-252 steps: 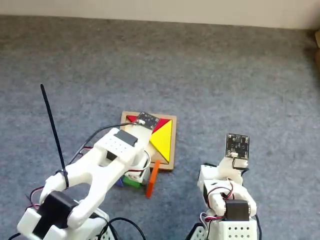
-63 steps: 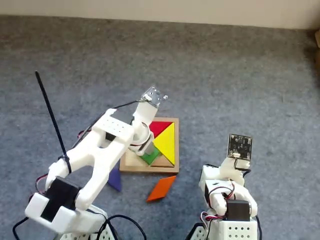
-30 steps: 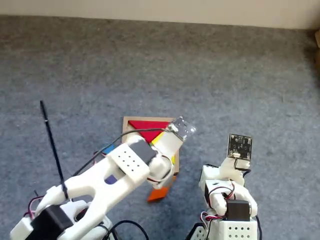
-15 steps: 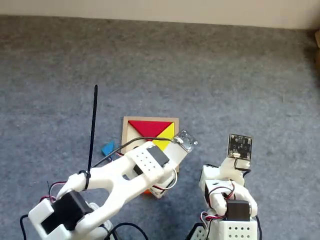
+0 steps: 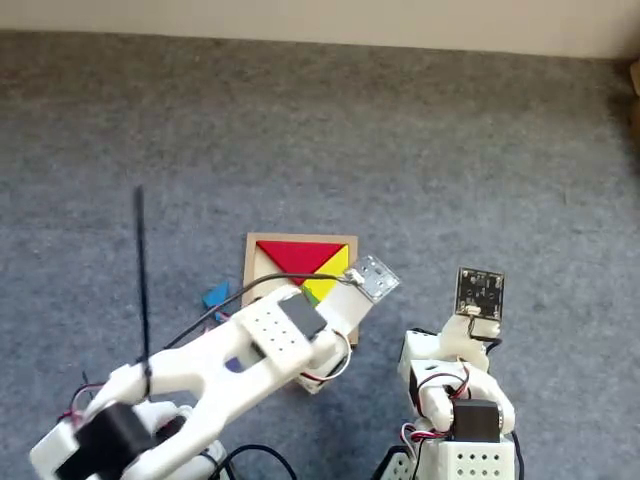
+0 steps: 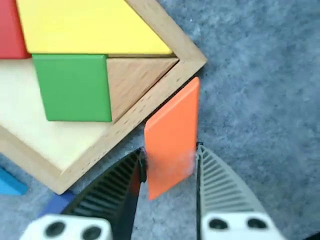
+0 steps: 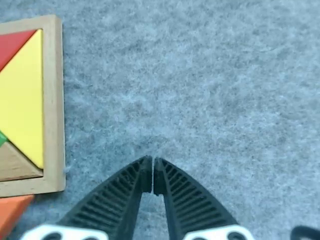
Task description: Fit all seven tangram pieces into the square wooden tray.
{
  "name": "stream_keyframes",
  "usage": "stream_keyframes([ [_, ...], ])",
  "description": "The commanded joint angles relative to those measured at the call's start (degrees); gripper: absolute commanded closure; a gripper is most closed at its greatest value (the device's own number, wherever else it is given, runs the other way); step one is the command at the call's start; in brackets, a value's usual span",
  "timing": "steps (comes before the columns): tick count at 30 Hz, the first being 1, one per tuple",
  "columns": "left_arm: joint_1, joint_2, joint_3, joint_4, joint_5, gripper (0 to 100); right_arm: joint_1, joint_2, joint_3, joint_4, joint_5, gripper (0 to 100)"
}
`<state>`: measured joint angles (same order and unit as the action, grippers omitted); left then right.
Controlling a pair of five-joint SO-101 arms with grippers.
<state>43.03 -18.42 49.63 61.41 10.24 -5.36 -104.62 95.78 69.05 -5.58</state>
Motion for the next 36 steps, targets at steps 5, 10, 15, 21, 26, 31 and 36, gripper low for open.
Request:
stream_keyframes([
  [5, -3.38, -12.79, 2.59, -0.18, -0.88, 93, 0.57, -1.01, 7.08, 0.22, -0.44, 97.4],
  [10, -12.18, -15.52, 2.42, -0.44, -0.62, 93, 0.57, -1.01, 7.08, 0.22, -0.44, 97.4],
  [15, -19.56, -15.52, 2.33, -2.64, -0.44, 93, 0.57, -1.01, 7.08, 0.22, -0.44, 97.4],
  [21, -22.11, -15.52, 2.51, -5.1, -0.26, 93, 0.57, -1.01, 7.08, 0.22, -0.44, 97.4],
  [26, -23.43, -15.52, 2.51, -6.95, 3.43, 93, 0.57, -1.01, 7.08, 0.22, -0.44, 97.4],
  [31, -23.69, -15.52, 2.51, -7.56, 3.6, 93, 0.57, -1.01, 7.08, 0.22, -0.44, 97.4],
  [36, -23.69, -15.34, 2.68, -8.79, 3.6, 93, 0.57, -1.01, 7.08, 0.22, -0.44, 97.4],
])
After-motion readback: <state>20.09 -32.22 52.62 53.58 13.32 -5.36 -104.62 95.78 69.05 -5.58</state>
